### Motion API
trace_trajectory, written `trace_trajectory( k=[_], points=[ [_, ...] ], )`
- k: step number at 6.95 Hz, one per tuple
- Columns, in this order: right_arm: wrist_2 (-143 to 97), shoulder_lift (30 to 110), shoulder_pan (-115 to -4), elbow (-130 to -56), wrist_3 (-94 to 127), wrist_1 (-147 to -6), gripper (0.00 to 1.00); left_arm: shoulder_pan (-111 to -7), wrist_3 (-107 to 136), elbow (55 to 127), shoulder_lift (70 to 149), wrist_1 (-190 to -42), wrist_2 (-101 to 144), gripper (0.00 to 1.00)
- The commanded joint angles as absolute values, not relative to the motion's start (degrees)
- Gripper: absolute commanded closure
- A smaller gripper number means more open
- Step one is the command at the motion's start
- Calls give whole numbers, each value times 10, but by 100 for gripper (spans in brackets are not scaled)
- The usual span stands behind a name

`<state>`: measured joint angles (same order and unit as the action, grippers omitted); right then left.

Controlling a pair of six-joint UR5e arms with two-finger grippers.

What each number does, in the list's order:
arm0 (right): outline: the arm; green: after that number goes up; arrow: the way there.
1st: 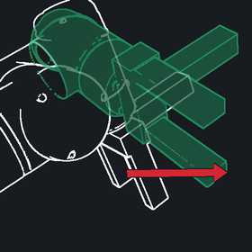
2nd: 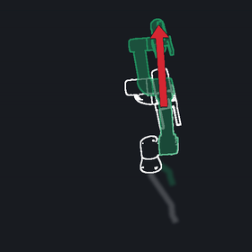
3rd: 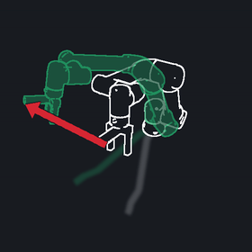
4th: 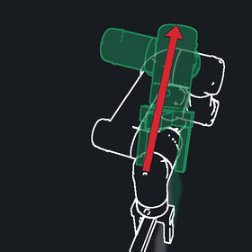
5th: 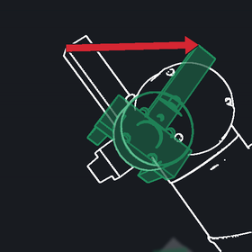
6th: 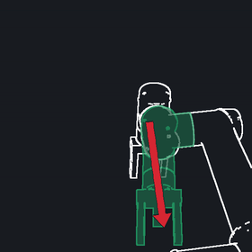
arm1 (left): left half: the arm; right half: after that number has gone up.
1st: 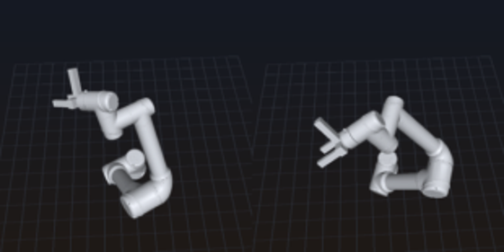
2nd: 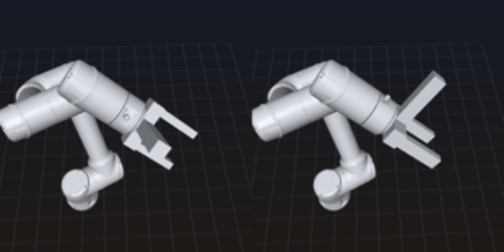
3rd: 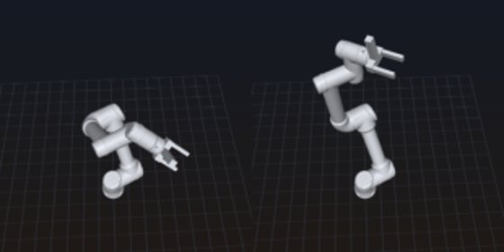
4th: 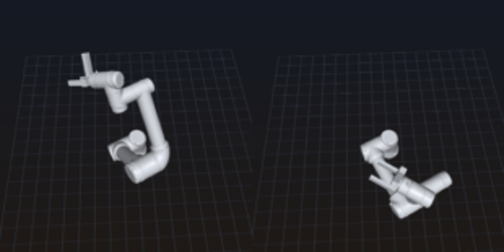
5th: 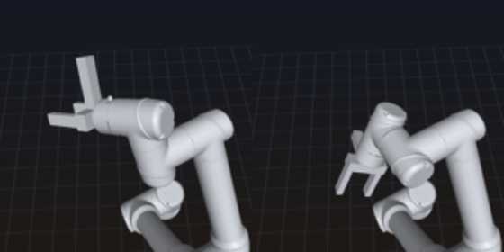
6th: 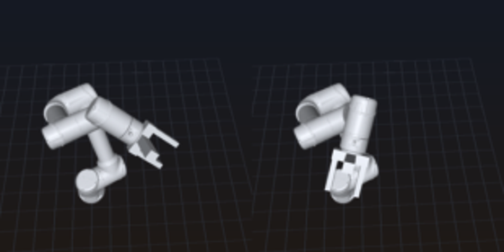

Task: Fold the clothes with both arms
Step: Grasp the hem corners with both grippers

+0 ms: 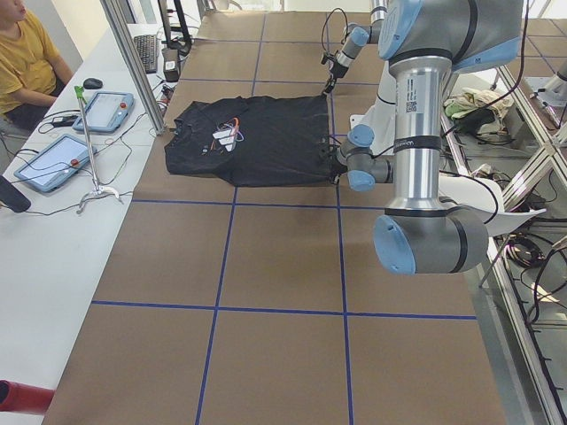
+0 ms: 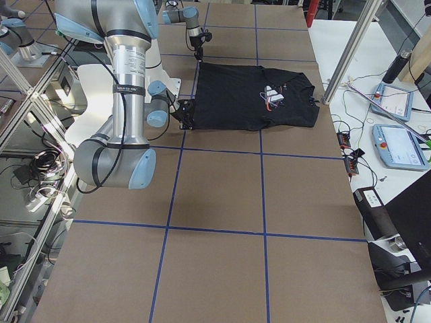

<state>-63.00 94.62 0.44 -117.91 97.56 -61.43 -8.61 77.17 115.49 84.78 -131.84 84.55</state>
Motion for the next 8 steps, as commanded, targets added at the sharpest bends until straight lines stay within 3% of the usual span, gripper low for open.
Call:
trace_trajectory(
  k=[1,2,3,6,8],
  points=[
    [-630,946,5,-1179,976,-614,64,-86,772,1155,848,-1317,846,100],
    [-630,946,6,-1179,976,-614,77,-86,772,1155,848,-1317,846,100],
    [-628,945,6,-1182,976,-614,100,-86,772,1155,848,-1317,846,100],
    [-634,946,-3,-1219,975,-618,100,-90,765,1180,845,-1315,852,100],
    [-729,977,-53,-1301,956,-619,100,-110,715,1288,841,-1213,927,100]
  ],
)
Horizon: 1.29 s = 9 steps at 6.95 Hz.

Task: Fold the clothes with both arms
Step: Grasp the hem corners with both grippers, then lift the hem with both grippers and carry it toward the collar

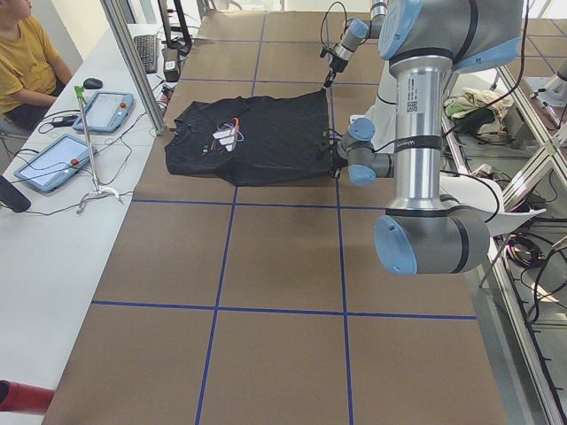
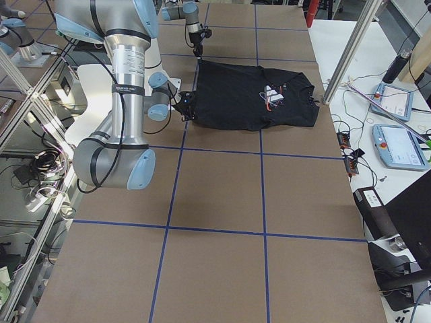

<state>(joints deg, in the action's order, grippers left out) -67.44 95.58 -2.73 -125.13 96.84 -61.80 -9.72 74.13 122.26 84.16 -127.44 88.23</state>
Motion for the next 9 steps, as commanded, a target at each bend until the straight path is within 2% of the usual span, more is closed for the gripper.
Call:
trace_trajectory(
  k=[1,4,6,8,9],
  points=[
    [-770,1020,-53,-1354,947,-619,100,-126,702,1355,840,-1157,984,100],
    [-887,1092,9,-1475,931,-618,100,-116,696,1446,839,-1122,1045,100],
    [-891,1100,30,-1508,929,-619,100,-100,696,1468,837,-1114,1048,100],
    [-892,1095,-72,-1499,905,-620,100,-134,697,1435,855,-1110,1038,100],
    [-893,1072,-119,-1464,904,-620,100,-187,695,1387,886,-1111,1028,100]
  ],
)
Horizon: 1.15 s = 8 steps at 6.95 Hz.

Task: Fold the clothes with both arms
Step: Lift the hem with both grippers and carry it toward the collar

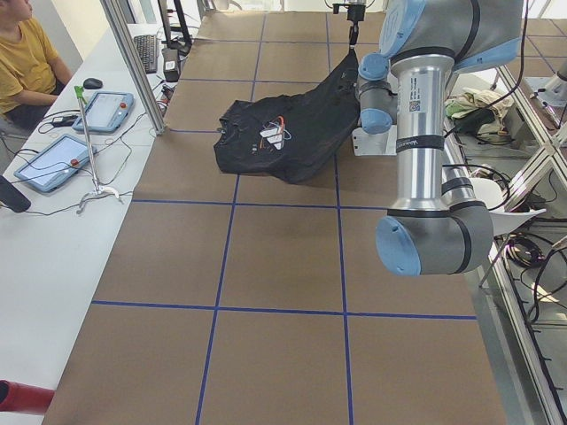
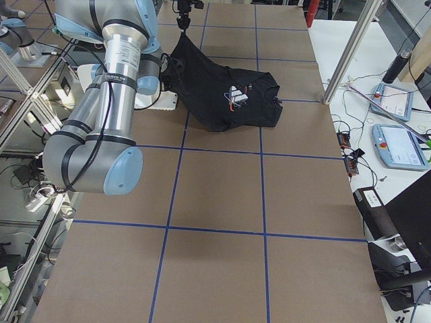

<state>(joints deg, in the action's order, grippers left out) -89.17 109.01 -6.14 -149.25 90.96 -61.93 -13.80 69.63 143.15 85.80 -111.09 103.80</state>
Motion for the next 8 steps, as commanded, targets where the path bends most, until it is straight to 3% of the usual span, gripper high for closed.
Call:
trace_trajectory(
  k=[1,3,6,8],
  points=[
    [-893,1004,-167,-1391,895,-620,100,-239,693,1333,921,-1112,1023,100],
    [-895,925,-235,-1312,884,-620,100,-316,586,1275,972,-1111,1002,100],
    [-904,909,-311,-1308,874,-627,100,-376,582,1272,990,-1112,1000,100],
    [-905,804,-350,-1276,848,-725,100,-400,582,1233,1026,-1112,995,100]
  ],
)
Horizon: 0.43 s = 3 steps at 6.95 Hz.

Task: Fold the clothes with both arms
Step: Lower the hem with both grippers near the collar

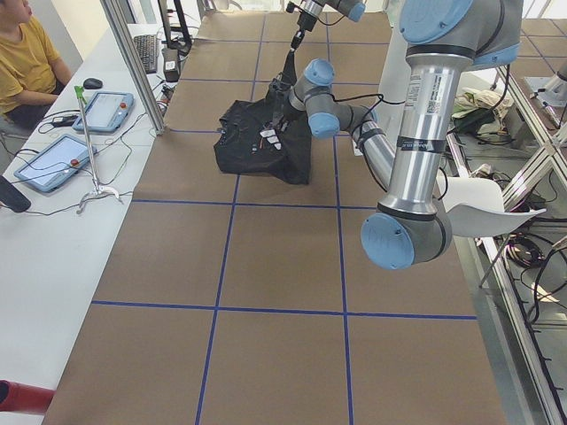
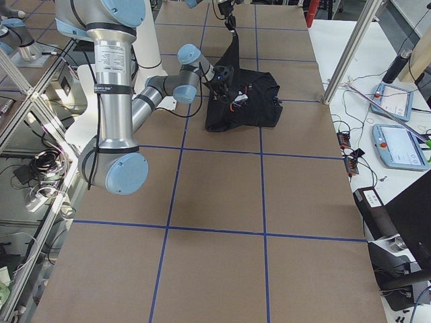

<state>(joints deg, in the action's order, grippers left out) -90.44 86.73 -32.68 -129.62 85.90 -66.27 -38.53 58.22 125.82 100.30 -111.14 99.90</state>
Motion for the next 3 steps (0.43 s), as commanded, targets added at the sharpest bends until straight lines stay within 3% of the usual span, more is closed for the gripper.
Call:
trace_trajectory(
  k=[1,3],
  points=[
    [-906,748,-360,-1247,842,-769,100,-403,581,1186,1060,-1111,973,100],
    [-930,730,-401,-1203,800,-783,100,-426,550,1089,1124,-1113,960,100]
  ],
)
